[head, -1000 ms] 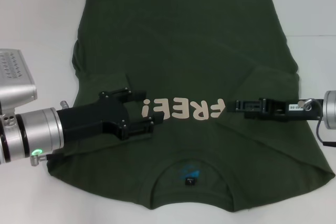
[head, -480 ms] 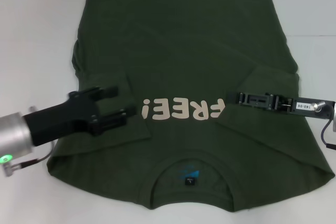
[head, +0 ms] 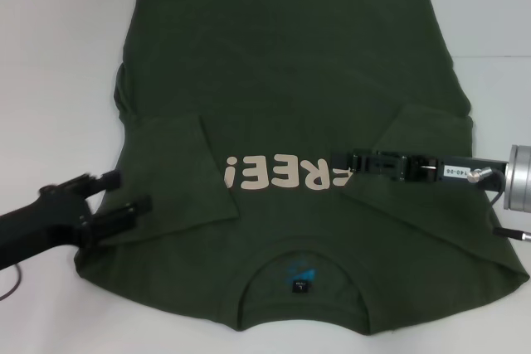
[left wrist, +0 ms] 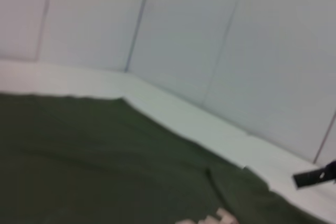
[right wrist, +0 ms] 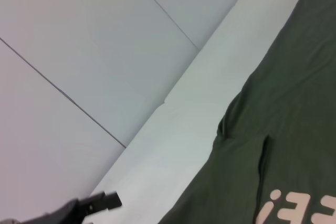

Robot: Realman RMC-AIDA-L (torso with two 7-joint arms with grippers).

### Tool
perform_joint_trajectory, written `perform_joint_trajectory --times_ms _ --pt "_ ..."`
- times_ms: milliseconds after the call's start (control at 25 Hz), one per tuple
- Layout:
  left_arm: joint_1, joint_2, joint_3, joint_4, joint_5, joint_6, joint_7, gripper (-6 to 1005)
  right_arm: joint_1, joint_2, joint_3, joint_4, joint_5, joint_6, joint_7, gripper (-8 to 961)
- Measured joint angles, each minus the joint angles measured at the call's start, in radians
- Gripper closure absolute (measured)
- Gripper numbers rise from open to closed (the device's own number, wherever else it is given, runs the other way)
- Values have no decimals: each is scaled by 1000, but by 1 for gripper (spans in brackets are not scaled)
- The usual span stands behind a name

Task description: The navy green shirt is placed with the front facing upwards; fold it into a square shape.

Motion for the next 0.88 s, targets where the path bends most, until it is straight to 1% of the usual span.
perform_joint_trajectory --times_ms 120,320,640,880 --pt "6 2 -55 13 63 0 -39 239 12 1 0 0 1 2 4 59" --pt "26 2 -106 34 109 -10 -72 239 31 2 1 12 1 5 4 59" --pt "20 8 -151 56 185 -35 -224 239 53 3 1 24 0 11 4 59" --pt "18 9 -152 56 223 -65 -277 243 55 2 1 24 0 6 3 58"
